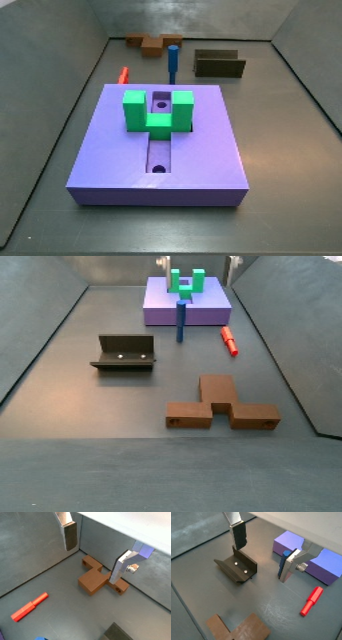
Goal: Pick up the brown object. Move up. Place the brown object on the fixture. Regrasp the brown object. Move to above the board. Insert the brown object.
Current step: Pick up the brown object.
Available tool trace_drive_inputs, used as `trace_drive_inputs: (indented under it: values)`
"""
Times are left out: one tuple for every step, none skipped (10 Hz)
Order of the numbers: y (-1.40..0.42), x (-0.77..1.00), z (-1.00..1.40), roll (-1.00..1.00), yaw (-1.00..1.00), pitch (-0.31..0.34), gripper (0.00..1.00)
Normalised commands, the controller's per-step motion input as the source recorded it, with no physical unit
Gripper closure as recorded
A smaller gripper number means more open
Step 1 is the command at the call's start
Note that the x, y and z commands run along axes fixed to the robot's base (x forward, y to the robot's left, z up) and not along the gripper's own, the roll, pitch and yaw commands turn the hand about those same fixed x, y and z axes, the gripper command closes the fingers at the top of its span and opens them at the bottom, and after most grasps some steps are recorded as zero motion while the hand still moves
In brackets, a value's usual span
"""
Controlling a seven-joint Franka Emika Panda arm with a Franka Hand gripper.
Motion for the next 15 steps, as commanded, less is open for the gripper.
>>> trace_drive_inputs:
  values:
    - [0.03,0.0,0.0,0.0,0.0,0.0,0.0]
    - [0.27,0.0,-0.24,0.0,-0.07,-0.001,0.0]
    - [0.3,0.0,-0.72,0.0,-0.26,-0.06,0.0]
    - [0.18,-0.03,-0.81,-0.05,-0.29,-0.157,0.0]
    - [0.17,-0.04,-0.88,-0.04,-0.32,-0.126,0.0]
    - [0.19,-0.14,-0.89,-0.04,-0.32,-0.131,0.0]
    - [0.21,-0.14,-0.89,-0.03,-0.31,-0.133,0.0]
    - [0.23,-0.1,-0.87,-0.03,-0.29,-0.139,0.0]
    - [0.21,-0.07,-0.9,-0.02,-0.25,-0.129,0.0]
    - [0.06,-0.1,-0.87,-0.03,-0.19,-0.18,0.0]
    - [0.08,-0.17,-0.9,-0.03,-0.14,-0.177,0.0]
    - [0.08,-0.23,-0.88,-0.03,-0.09,-0.194,0.0]
    - [0.09,-0.2,-0.81,-0.07,0.0,-0.204,0.0]
    - [0.13,-0.2,-0.65,-0.1,0.0,-0.206,0.0]
    - [0.19,-0.12,-0.42,-0.12,0.09,-0.14,0.0]
